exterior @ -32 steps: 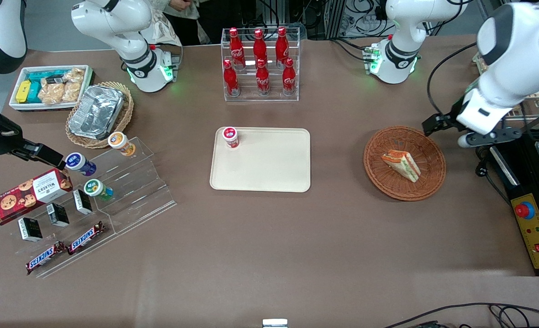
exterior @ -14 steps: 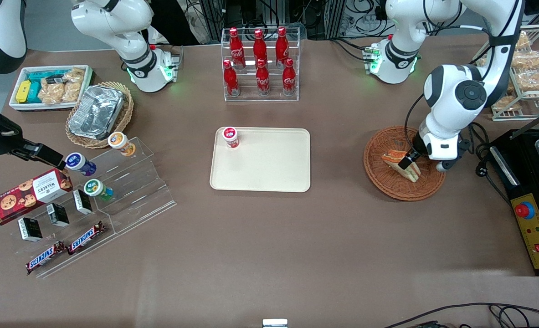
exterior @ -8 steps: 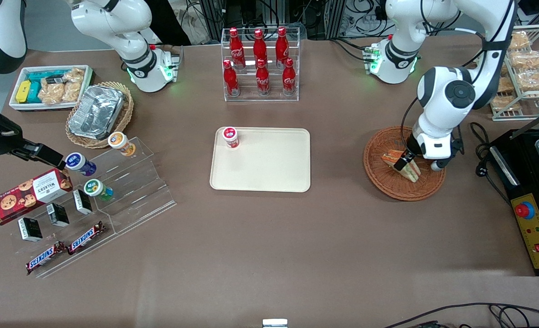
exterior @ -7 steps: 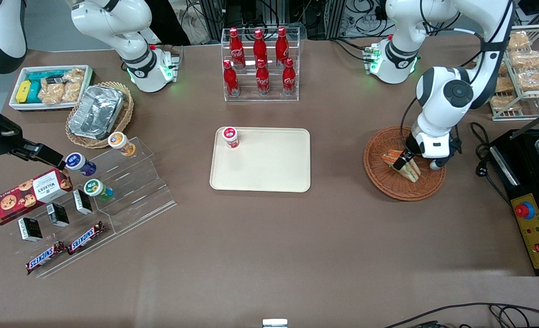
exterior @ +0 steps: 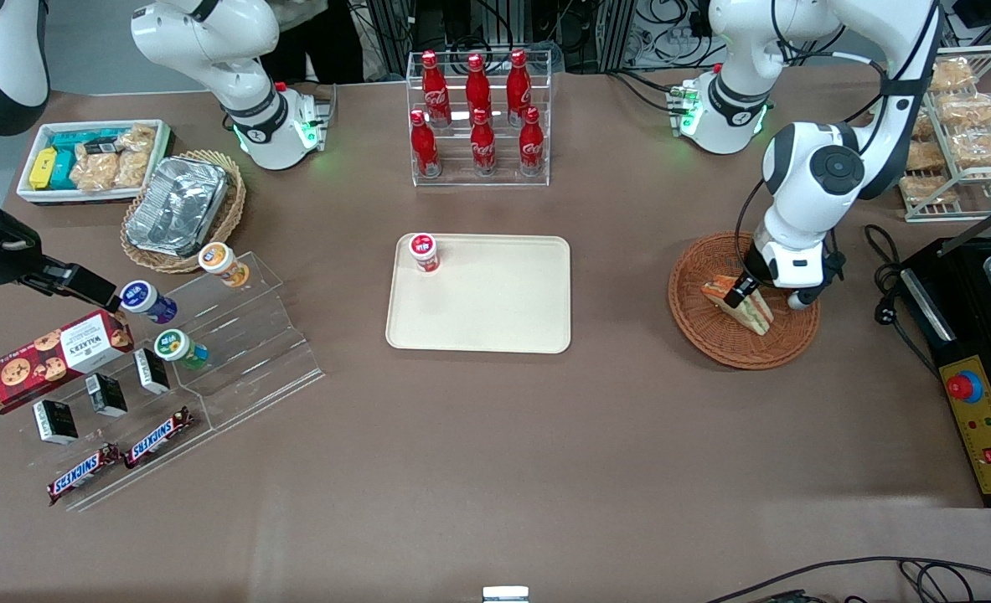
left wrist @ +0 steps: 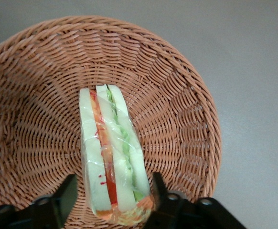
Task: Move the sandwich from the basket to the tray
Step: 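Lower the left gripper and close it on the sandwich, then lift the sandwich up out of the basket with the left gripper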
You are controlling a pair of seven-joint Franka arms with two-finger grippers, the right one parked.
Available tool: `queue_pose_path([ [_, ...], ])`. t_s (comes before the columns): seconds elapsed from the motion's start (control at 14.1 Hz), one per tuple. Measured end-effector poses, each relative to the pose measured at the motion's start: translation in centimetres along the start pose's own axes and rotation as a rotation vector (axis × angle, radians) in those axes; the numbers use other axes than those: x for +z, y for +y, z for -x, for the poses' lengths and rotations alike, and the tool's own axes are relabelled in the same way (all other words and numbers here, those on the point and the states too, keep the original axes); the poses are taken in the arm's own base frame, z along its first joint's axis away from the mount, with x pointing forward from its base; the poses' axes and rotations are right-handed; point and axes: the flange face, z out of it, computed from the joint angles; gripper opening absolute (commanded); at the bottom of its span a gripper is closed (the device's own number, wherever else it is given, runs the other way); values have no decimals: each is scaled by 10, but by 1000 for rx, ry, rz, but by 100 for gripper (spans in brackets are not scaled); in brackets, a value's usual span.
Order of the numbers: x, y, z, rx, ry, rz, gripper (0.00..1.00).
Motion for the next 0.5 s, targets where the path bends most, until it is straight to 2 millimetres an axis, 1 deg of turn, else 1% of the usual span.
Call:
queue_pose_path([
  [0.07, 0, 0, 0, 1, 3, -2, 25],
  [0.28, -2, 1, 0, 5, 1, -12, 25],
  [0.35, -6, 1, -2, 7, -10, -36, 23],
  [0.43, -15, 4, -5, 17, -25, -71, 17],
  [0.5, -29, 8, -10, 33, -43, -110, 8],
])
